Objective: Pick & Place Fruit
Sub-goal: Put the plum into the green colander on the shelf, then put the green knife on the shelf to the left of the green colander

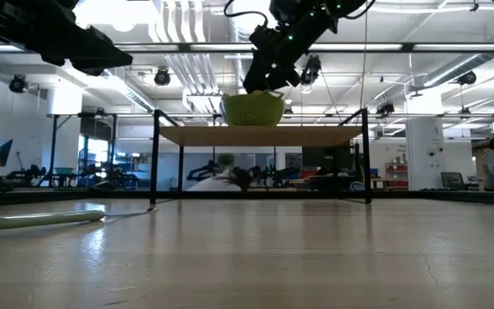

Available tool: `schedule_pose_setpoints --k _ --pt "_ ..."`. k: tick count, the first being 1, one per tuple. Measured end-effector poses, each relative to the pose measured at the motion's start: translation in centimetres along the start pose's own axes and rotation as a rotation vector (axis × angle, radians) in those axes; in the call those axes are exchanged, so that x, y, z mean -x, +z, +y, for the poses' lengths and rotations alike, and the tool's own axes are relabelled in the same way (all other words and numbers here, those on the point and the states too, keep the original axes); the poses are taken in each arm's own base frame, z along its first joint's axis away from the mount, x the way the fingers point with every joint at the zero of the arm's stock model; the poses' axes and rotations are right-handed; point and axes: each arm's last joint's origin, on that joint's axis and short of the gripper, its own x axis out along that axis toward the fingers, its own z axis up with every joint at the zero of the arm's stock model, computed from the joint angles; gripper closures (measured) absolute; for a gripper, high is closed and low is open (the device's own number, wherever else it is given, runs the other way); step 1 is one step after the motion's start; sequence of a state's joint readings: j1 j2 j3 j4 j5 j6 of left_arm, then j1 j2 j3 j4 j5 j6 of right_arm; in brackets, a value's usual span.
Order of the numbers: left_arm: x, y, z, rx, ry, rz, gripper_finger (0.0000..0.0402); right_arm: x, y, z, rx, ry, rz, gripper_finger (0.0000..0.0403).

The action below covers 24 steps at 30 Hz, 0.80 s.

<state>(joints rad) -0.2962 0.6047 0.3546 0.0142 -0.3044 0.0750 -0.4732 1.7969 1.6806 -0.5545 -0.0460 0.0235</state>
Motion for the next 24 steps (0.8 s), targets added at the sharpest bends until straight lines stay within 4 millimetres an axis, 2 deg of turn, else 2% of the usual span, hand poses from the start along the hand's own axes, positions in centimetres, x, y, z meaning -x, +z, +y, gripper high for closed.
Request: schedule_pose_setpoints --k 7,15,19,24 --pt "0.0 0.0 0.0 0.0 0.0 0.0 0.0232 0.2 0.0 0.1 -0.006 -0.003 0.007 0.0074" --pt "0.0 0.0 0.0 0.0 0.0 0.0 0.0232 2.6 0.7 0.3 -0.005 0.008 -0.045 0.0046" --pt "0.0 0.0 0.0 0.0 0.0 0.0 0.0232 4.3 1.2 1.0 0.01 0.03 -0.079 0.0049" --pt "0.0 0.0 0.0 0.0 0.0 0.0 0.0232 6.7 1.3 2.2 0.032 0.059 -0.086 0.0074"
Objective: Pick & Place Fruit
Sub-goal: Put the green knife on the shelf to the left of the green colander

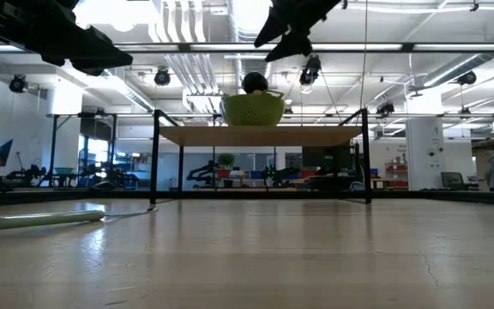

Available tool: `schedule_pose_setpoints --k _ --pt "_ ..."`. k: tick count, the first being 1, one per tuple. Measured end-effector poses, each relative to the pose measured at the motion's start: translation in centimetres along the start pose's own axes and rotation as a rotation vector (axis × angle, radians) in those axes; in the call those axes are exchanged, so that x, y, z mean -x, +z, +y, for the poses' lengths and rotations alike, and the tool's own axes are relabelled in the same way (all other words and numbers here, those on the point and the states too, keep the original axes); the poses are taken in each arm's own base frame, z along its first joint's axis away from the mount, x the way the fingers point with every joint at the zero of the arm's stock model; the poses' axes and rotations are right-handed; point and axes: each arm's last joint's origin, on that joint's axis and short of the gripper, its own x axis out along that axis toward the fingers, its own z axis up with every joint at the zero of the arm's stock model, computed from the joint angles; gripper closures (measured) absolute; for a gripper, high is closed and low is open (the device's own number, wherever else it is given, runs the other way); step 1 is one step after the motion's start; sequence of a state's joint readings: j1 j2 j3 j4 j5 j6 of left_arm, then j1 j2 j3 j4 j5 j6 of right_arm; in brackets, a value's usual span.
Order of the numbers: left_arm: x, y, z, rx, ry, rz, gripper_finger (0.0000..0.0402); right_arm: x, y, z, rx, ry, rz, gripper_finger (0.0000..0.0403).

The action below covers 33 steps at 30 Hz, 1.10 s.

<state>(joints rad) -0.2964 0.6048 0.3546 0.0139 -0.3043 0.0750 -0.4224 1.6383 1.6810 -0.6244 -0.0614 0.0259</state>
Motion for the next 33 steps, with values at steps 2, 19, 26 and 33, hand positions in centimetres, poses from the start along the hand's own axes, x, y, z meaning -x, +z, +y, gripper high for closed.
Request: schedule_pose_setpoints --k 2,19,26,33 --pt "0.0 0.0 0.0 0.0 0.0 0.0 0.0232 0.9 -0.1 0.8 0.011 0.017 0.015 0.0085" --pt "0.0 0.0 0.0 0.0 0.0 0.001 0.0232 5.9 -3.1 5.5 0.015 0.106 0.29 0.0214" --pt "0.0 0.0 0.0 0.0 0.0 0.0 0.0232 5.0 -4.9 7.0 0.035 0.133 0.365 0.0281" --pt "0.0 0.0 0.0 0.0 0.0 0.0 0.0232 4.9 -7.0 8.0 0.046 0.148 0.43 0.0349"
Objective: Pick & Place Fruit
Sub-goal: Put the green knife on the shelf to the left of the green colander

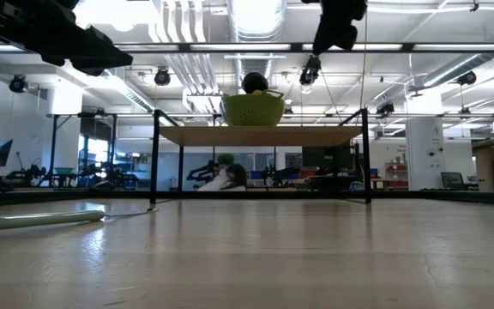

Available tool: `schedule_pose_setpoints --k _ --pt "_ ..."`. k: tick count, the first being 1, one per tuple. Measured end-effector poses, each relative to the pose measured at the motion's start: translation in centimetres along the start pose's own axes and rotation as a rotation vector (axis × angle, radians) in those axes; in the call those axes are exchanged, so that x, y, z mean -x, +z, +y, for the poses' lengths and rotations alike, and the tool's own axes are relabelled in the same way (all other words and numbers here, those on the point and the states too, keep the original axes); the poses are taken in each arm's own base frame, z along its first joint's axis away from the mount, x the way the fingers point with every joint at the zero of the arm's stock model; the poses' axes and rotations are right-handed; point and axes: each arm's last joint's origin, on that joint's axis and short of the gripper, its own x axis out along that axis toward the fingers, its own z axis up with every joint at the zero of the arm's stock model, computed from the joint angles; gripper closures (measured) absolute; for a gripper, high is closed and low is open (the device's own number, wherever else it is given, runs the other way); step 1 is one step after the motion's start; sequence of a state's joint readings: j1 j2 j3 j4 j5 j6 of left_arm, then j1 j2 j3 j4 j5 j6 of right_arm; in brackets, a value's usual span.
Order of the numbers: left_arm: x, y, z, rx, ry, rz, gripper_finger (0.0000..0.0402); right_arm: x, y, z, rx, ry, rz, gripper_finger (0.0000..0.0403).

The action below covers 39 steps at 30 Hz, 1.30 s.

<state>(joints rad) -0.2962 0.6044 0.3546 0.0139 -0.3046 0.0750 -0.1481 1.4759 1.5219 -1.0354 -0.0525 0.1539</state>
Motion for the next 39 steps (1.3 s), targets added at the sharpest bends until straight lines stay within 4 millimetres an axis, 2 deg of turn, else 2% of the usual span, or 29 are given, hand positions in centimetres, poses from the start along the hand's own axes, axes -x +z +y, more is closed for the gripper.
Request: schedule_pose_setpoints --k 5,10,17,25,31,35,39 --pt "0.0 0.0 0.0 0.0 0.0 0.0 0.0232 -0.1 -1.7 0.8 0.029 0.031 -0.073 0.0378" --pt "0.0 0.0 0.0 0.0 0.0 0.0 0.0232 0.3 -4.5 1.1 0.037 0.071 -0.168 0.0389" --pt "0.0 0.0 0.0 0.0 0.0 -0.001 0.0232 1.8 -8.5 0.9 0.061 0.119 -0.306 0.0382" --pt "0.0 0.2 0.0 0.017 0.001 -0.022 0.0232 3.0 -12.0 0.1 0.141 0.141 -0.484 0.0365" --pt "0.0 0.8 0.0 0.113 -0.031 -0.06 0.0232 4.0 -13.8 -0.3 0.207 0.141 -0.593 0.0354" --pt "-0.2 1.8 -0.4 0.115 -0.097 -0.062 0.0232 4.7 -14.4 -0.5 0.244 0.134 -0.627 0.0348" --pt "-0.9 2.7 -1.1 0.076 -0.129 0.015 0.0232 5.2 -14.7 -0.5 0.276 0.126 -0.654 0.0341"
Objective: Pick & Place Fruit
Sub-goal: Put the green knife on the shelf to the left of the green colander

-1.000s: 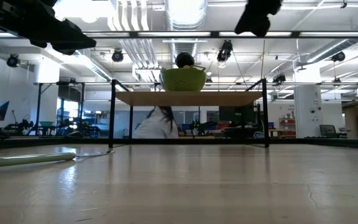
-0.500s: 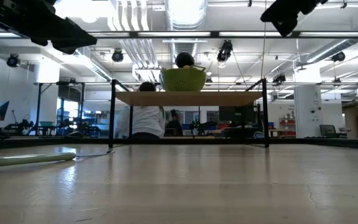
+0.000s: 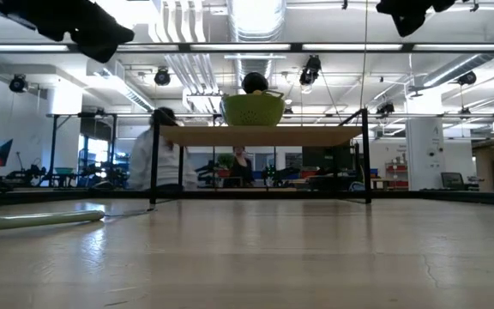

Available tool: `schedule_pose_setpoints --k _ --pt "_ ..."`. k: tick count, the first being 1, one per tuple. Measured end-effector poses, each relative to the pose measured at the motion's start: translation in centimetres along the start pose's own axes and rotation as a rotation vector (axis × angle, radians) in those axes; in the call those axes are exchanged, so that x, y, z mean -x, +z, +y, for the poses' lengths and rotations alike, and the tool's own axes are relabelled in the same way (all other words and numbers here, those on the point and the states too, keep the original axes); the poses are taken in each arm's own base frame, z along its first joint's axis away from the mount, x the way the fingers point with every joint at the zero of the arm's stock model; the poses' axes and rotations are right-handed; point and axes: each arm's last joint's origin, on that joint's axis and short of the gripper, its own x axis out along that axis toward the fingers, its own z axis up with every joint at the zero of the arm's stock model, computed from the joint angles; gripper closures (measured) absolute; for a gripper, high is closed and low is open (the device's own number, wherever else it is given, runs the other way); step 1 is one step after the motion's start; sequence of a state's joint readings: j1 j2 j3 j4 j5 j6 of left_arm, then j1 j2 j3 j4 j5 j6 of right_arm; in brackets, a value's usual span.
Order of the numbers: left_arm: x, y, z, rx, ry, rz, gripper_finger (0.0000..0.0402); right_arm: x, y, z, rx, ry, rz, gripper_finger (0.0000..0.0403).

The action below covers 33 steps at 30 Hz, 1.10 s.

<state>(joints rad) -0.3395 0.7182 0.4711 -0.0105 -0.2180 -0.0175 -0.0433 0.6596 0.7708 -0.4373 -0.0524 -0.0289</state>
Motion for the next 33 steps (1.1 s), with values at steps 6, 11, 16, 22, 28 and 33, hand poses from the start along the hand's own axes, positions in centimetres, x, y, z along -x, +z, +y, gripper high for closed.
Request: schedule_pose_setpoints --k 6,11,16,22,28,33 --pt "-1.9 1.3 -1.7 -0.046 -0.021 0.245 0.0232 0.2 0.0 0.0 0.001 -0.001 -0.006 0.0329" --pt "-3.3 2.3 -3.0 -0.048 0.008 0.424 0.0232 -0.1 0.0 0.0 0.0 -0.001 0.006 0.0314" --pt "-4.4 2.7 -4.2 0.051 0.042 0.555 0.0232 -0.3 -0.1 0.0 -0.001 -0.001 0.012 0.0302" --pt "-5.7 1.4 -5.1 0.266 0.145 0.676 0.0232 -0.4 -0.1 0.0 -0.001 -0.002 0.019 0.0291" --pt "-7.0 -0.6 -5.9 0.582 0.253 0.779 0.0232 -0.6 -0.1 0.0 -0.001 -0.002 0.026 0.0281" --pt "-8.2 -2.1 -6.3 0.76 0.375 0.818 0.0232 -0.8 -0.1 -0.1 -0.003 -0.002 0.031 0.0272"
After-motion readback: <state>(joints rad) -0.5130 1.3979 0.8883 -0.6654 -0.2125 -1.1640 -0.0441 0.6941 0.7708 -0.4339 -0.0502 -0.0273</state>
